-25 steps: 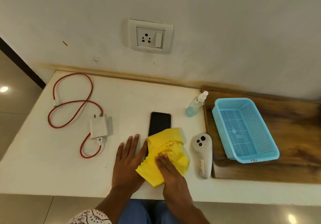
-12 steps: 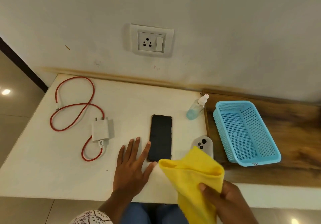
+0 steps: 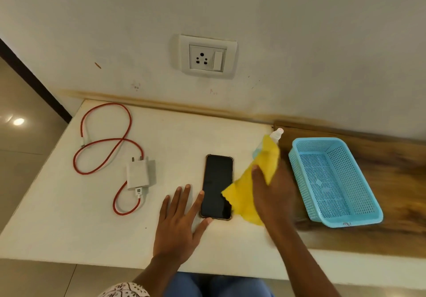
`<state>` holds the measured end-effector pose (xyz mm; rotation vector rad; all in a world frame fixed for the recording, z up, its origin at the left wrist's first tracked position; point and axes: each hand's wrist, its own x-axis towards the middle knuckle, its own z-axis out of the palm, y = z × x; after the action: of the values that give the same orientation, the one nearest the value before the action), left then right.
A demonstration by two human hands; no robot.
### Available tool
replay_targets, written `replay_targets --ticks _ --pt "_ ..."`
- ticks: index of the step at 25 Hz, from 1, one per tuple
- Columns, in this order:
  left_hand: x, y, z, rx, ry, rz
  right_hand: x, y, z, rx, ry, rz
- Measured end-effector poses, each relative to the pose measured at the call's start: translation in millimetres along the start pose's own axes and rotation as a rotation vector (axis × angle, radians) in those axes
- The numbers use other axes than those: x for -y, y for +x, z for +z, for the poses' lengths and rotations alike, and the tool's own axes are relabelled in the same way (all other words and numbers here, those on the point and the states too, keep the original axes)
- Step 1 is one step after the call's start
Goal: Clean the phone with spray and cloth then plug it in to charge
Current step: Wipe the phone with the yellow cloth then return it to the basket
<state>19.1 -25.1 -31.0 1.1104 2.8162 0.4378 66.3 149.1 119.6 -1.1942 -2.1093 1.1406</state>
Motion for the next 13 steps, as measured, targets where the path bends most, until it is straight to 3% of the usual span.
replay_targets --ticks 6,9,13 --pt "0 1 1 -0.019 -0.007 -0.007 -30 48 110 0.213 -0.344 -0.281" --pt "0 1 1 -0.029 -0.002 -0.002 -47 55 126 0.432 -0.609 -0.449" --pt "0 1 2 -0.019 0.006 -0.012 -68 57 124 0.559 -0.707 -0.635"
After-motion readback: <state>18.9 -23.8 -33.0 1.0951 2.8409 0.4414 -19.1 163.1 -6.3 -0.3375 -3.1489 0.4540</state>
